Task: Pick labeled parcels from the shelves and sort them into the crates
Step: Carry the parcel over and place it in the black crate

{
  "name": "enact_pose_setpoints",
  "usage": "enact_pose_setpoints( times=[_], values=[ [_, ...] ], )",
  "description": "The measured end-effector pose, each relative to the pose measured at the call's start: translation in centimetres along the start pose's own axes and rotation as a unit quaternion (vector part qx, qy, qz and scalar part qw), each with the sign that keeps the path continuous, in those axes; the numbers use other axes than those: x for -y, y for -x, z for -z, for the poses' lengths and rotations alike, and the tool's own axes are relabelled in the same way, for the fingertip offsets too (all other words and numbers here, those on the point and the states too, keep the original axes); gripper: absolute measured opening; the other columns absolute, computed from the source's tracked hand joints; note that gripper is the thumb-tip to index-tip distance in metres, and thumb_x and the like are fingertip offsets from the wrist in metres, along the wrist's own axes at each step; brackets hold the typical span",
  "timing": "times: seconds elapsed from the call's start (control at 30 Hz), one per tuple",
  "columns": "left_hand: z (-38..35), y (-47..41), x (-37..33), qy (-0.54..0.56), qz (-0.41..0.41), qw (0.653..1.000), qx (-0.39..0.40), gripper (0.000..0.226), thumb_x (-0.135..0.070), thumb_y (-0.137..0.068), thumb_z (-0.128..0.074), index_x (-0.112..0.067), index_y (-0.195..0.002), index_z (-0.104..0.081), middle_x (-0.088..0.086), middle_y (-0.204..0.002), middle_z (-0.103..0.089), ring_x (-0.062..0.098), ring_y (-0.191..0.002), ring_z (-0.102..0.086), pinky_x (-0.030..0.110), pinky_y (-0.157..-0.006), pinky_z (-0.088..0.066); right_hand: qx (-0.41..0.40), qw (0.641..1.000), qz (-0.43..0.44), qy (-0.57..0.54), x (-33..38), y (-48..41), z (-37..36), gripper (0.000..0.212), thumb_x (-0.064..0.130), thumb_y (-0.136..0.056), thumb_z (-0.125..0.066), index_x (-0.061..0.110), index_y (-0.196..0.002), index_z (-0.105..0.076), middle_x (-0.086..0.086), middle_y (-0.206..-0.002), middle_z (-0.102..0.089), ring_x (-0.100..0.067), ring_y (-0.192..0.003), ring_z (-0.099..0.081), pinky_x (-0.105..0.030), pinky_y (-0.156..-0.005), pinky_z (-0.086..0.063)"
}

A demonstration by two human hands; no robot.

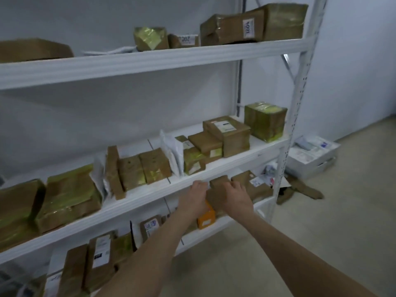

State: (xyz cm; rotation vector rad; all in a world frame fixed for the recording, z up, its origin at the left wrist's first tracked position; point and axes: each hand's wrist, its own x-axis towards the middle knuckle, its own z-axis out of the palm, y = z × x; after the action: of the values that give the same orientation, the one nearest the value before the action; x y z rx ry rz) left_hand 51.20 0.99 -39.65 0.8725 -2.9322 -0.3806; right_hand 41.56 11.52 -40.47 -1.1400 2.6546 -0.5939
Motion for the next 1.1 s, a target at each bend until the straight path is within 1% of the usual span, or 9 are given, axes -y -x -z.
enact_pose_setpoints(
  times=[0.13, 0.3, 0.47, 0.57, 0.7, 0.8, 0.87, 0.97, 1.1],
  values=[
    [-0.4, -5.5, -2.3, 0.014, -0.017, 1.000, -0.002, 0.071, -0.024, -0.087, -0.060, -0.021, -0.148, -0.025, 0.001, -0.153, -0.022, 0.022, -0.134, -0.036, 0.040, -0.100, -0.045, 0.004, 1.000, -0.010, 0.005, -2.6, -4.2, 1.7, 0.048, 0.026, -0.087, -0.057, 0.023, -0.132, -0.041, -0.006, -0.137, -0.040, -0.028, -0.126, -0.035, -0.038, -0.102, -0.036],
    [-0.2, -15.3, -4.1, 0.034, -0.023, 0.998, -0.047, 0.066, -0.034, -0.091, -0.058, -0.020, -0.147, -0.027, 0.000, -0.151, -0.027, 0.022, -0.133, -0.039, 0.038, -0.099, -0.045, -0.046, 0.999, -0.022, -0.020, -5.9, -11.7, 3.6, 0.052, 0.028, -0.094, -0.053, 0.024, -0.143, -0.036, -0.005, -0.146, -0.033, -0.026, -0.133, -0.032, -0.039, -0.105, -0.036],
    [0.3, -24.3, -5.3, 0.119, 0.004, 0.989, -0.083, 0.065, -0.043, -0.091, -0.055, -0.021, -0.146, -0.028, 0.001, -0.152, -0.027, 0.022, -0.128, -0.045, 0.039, -0.095, -0.049, -0.062, 0.998, -0.028, 0.010, -8.7, -19.4, 5.7, 0.056, 0.035, -0.089, -0.060, 0.024, -0.139, -0.037, -0.005, -0.143, -0.035, -0.027, -0.129, -0.035, -0.039, -0.105, -0.038],
    [0.9, -28.3, -5.7, 0.139, 0.032, 0.983, -0.113, 0.071, -0.042, -0.091, -0.056, -0.021, -0.149, -0.021, 0.003, -0.155, -0.021, 0.023, -0.136, -0.036, 0.041, -0.103, -0.044, -0.084, 0.996, -0.014, 0.025, -9.5, -23.3, 7.2, 0.064, 0.036, -0.087, -0.064, 0.025, -0.141, -0.033, -0.007, -0.145, -0.033, -0.028, -0.131, -0.033, -0.040, -0.104, -0.041],
    [0.9, -31.9, -5.5, 0.125, 0.037, 0.985, -0.109, 0.088, -0.039, -0.082, -0.066, -0.023, -0.151, -0.013, 0.005, -0.156, -0.017, 0.026, -0.140, -0.029, 0.044, -0.110, -0.037, -0.081, 0.994, 0.028, 0.068, -9.7, -27.3, 8.1, 0.083, 0.038, -0.084, -0.067, 0.029, -0.149, -0.017, -0.005, -0.157, -0.017, -0.031, -0.145, -0.013, -0.046, -0.117, -0.021],
    [0.9, -34.1, -5.1, 0.073, 0.046, 0.993, -0.080, 0.094, -0.033, -0.080, -0.069, -0.022, -0.152, -0.009, 0.006, -0.158, -0.012, 0.029, -0.143, -0.023, 0.045, -0.113, -0.033, -0.050, 0.991, 0.056, 0.113, -9.7, -30.7, 8.6, 0.090, 0.044, -0.086, -0.063, 0.028, -0.152, -0.005, -0.006, -0.161, -0.004, -0.031, -0.148, 0.004, -0.048, -0.118, -0.006],
    [1.0, -35.2, -5.1, 0.036, 0.049, 0.997, -0.050, 0.087, -0.024, -0.082, -0.067, -0.019, -0.151, -0.016, 0.009, -0.154, -0.024, 0.029, -0.138, -0.031, 0.043, -0.109, -0.038, -0.021, 0.987, 0.078, 0.139, -9.7, -32.8, 9.0, 0.090, 0.043, -0.088, -0.061, 0.028, -0.153, -0.001, -0.005, -0.161, 0.001, -0.031, -0.147, 0.008, -0.047, -0.118, -0.003],
    [0.9, -36.6, -6.0, 0.006, 0.051, 0.998, -0.041, 0.063, -0.015, -0.084, -0.063, -0.023, -0.142, -0.039, 0.007, -0.137, -0.046, 0.025, -0.118, -0.052, 0.038, -0.093, -0.050, 0.030, 0.977, 0.137, 0.159, -10.2, -35.3, 9.1, 0.080, 0.034, -0.092, -0.058, 0.028, -0.153, -0.006, -0.004, -0.161, -0.003, -0.032, -0.148, 0.006, -0.047, -0.119, -0.004],
    [0.2, -38.2, -8.3, 0.033, 0.052, 0.996, -0.060, 0.061, -0.010, -0.085, -0.059, -0.022, -0.142, -0.041, 0.004, -0.140, -0.046, 0.024, -0.121, -0.051, 0.035, -0.095, -0.048, 0.040, 0.966, 0.185, 0.177, -13.1, -37.2, 10.1, 0.067, 0.026, -0.094, -0.054, 0.028, -0.151, -0.018, -0.004, -0.159, -0.014, -0.029, -0.148, -0.005, -0.048, -0.119, -0.008]
  ],
)
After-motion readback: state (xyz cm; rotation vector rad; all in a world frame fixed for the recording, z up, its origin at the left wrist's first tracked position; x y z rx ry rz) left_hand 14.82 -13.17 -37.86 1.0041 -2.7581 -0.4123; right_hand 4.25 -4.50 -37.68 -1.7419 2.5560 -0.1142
